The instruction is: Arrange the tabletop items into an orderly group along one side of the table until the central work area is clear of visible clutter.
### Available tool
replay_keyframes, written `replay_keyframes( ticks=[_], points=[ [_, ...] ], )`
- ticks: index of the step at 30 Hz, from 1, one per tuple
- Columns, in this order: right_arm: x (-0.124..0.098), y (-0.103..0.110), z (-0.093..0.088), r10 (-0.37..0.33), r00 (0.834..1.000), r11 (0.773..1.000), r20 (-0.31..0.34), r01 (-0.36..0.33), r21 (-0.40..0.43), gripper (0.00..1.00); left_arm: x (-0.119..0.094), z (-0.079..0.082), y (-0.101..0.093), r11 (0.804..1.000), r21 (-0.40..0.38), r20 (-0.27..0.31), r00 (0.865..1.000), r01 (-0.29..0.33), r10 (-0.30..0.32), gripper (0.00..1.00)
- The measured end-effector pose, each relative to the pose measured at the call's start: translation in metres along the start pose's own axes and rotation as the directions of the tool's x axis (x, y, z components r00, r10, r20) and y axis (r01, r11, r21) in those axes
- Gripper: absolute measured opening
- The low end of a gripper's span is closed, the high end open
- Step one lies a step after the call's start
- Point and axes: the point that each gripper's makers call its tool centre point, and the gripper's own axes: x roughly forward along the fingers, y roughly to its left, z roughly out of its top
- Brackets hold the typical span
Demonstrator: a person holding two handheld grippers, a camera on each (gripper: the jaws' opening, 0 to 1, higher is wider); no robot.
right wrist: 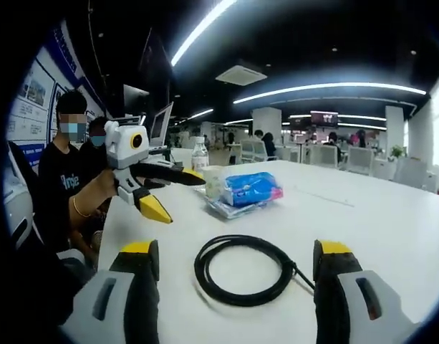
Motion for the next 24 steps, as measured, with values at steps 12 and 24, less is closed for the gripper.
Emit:
replay_keyframes(
  ticks=[12, 24],
  points=[
    [0.008, 0.002, 0.02, 0.016, 1.0, 0.999, 0.026, -0.015, -0.034, 0.89, -0.016, 0.005, 0.022, 0.993, -0.029, 0.019, 0.993, -0.115, 0.116, 0.8],
    [0.018, -0.007, 0.043, 0.033, 0.998, 0.999, 0.051, -0.031, -0.035, 0.89, -0.03, 0.003, 0.049, 0.981, -0.025, 0.013, 0.981, -0.195, 0.195, 0.8]
  ],
)
